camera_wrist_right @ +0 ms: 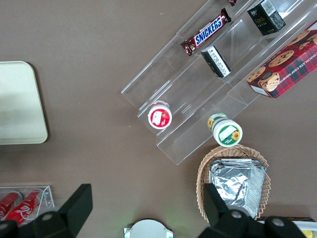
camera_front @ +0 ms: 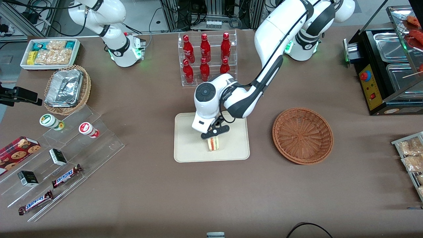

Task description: Place sandwich from basket to tray

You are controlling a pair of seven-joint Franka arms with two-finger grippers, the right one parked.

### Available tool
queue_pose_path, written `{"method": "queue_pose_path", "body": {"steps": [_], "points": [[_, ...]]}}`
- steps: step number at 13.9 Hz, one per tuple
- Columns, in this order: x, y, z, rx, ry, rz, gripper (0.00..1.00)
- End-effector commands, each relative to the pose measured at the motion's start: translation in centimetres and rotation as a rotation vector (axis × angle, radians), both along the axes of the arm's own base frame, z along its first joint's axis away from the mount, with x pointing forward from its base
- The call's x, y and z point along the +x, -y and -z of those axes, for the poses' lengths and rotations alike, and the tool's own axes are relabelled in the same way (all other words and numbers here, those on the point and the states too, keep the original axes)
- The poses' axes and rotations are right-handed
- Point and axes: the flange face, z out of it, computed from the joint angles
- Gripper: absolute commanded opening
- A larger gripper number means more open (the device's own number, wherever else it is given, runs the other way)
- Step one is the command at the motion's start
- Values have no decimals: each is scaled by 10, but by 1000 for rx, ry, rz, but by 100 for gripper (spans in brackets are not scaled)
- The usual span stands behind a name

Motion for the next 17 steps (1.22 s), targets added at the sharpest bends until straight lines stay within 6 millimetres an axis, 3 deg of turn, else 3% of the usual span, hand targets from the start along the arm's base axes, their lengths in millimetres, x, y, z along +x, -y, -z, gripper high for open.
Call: {"method": "queue_pose_path", "body": {"steps": [1, 5, 6, 7, 11, 15, 17], "points": [[7, 8, 5, 5, 14, -26, 0], [9, 8, 13, -5, -8, -58, 0], [9, 8, 14, -19, -26, -73, 27], [10, 7, 12, -30, -36, -82, 99], [13, 5, -9, -36, -33, -87, 100], [17, -1, -67, -42, 1, -76, 100], [36, -22, -96, -40, 3, -47, 100]]}}
